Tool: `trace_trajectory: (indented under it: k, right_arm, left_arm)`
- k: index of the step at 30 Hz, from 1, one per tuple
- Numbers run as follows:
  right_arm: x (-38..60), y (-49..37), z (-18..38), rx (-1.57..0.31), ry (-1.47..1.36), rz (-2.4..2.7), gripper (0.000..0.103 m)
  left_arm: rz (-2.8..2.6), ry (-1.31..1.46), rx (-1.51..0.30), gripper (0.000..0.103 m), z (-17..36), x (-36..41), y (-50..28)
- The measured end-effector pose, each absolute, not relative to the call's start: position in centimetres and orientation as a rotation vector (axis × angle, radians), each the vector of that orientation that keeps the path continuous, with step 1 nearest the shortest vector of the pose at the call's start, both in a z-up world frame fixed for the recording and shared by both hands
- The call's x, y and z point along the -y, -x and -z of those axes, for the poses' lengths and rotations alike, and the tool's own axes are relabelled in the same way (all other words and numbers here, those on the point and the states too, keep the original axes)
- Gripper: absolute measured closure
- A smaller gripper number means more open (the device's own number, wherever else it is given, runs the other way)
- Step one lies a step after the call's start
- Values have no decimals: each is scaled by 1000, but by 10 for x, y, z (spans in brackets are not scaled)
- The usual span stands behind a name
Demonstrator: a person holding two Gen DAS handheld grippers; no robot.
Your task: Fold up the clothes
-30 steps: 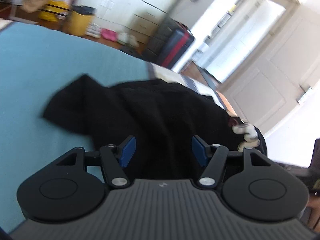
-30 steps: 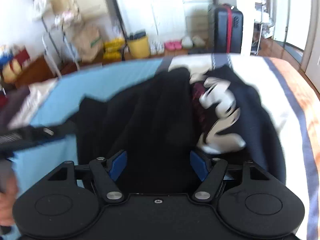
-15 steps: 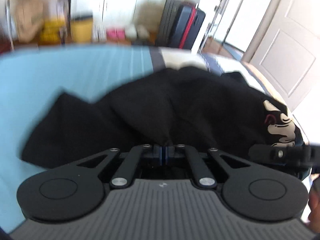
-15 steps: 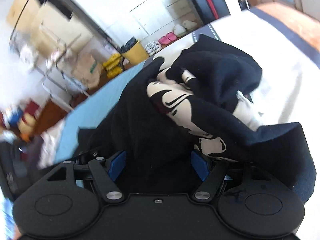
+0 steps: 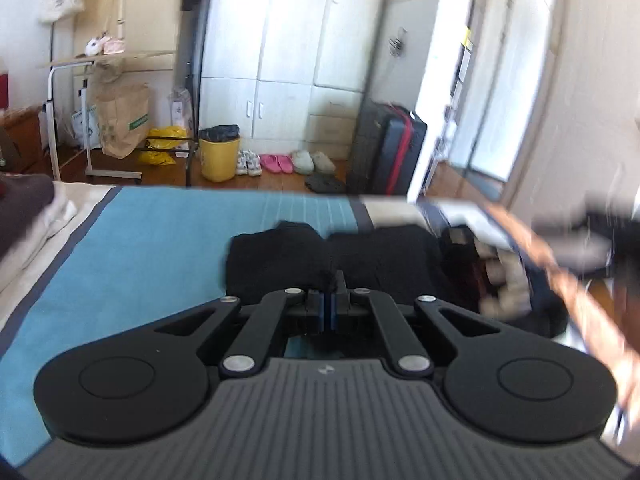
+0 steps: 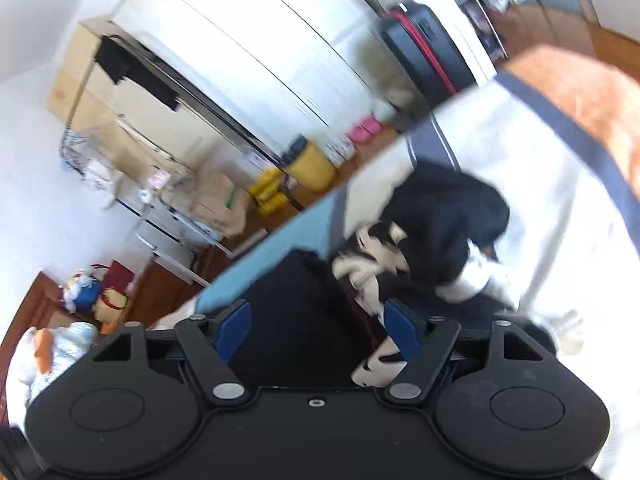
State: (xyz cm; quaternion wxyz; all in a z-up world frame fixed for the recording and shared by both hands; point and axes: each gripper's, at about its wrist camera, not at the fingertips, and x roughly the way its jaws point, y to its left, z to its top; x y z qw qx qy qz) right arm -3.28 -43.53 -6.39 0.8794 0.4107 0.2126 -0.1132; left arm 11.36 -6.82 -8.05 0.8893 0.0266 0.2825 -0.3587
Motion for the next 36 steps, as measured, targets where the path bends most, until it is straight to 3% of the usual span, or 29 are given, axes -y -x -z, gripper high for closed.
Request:
trace_trajectory:
  k: [3,7,12,14,18,25,27,28,33,36]
  right_arm:
    - [434,40,50,-469,-804,258,21]
    - [428,42,61,-669,-768,356,21]
    - [419,51,95,-835,-808,426,21]
    - [419,62,102,-843,-855,441,21]
    - [416,99,116,-755,-1033,474,21]
    - [416,125,144,-698,-1314,396,21]
    - [413,121,152,-710,-1335,432,21]
    - [412,119,157,-715,-1349,448,21]
    - [416,120,186,-735,-1530,419,21]
    - [413,118,183,-731,-1540,364,21]
  left_arm:
    - [641,-85,-787,101,123,54,-109]
    - [644,-63,-1016,100,161,47,-125]
    - [658,-138,-947,96,138,48,-121]
    - [649,-88,-909,83,123,37,-129]
    - [654,151,-907,70,114,1,-155]
    - [561,261,-959,62,140,-8,-180]
    - [534,272,-903,54,149,-7,-190]
    - [506,298,-902,44,155,-9,-198]
    - [481,547,-1053,41,195,-21,-226]
    - [518,681,-1103,33,211,-26,-225]
